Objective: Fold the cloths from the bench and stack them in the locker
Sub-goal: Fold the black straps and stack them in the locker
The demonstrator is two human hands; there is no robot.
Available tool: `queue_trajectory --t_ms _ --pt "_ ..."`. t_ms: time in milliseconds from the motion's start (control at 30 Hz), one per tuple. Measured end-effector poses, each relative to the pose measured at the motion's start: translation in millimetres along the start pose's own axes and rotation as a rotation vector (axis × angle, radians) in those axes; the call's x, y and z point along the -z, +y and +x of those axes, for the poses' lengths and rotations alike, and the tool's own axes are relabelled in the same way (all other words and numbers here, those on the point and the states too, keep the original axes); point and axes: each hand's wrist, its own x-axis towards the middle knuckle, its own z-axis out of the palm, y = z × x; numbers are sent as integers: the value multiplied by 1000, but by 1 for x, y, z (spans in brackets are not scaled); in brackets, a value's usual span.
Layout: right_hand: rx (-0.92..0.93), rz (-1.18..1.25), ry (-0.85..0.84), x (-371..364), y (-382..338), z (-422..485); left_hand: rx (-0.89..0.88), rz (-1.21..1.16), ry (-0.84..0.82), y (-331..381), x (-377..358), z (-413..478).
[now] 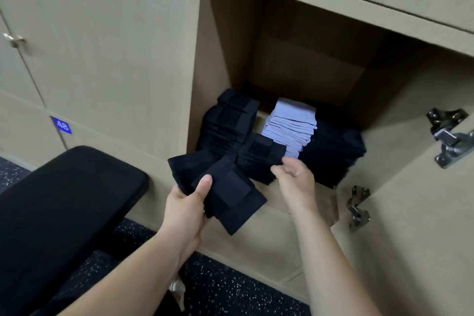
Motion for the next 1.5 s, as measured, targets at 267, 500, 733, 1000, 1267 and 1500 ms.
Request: queue_trajectory --t_ms 267,500,733,1000,1267,1500 --pt "129 156 -173 3 -12 -112 -6 -72 19 7 -2 -44" --pt "294 93 17 3 -22 -146 -36 -93 -1 13 -3 -76" --pt "281 125 3 18 -24 -146 -53 -81 -61 15 9 -89" --pt "-28 535 -151 8 -12 -141 -56 -87 10 9 7 -76" --pt "58 583 64 -9 -1 -110 -46 -43 -30 10 -1 -52" --pt "-58 768 164 14 6 -54 -22 -49 -3 8 -11 -29"
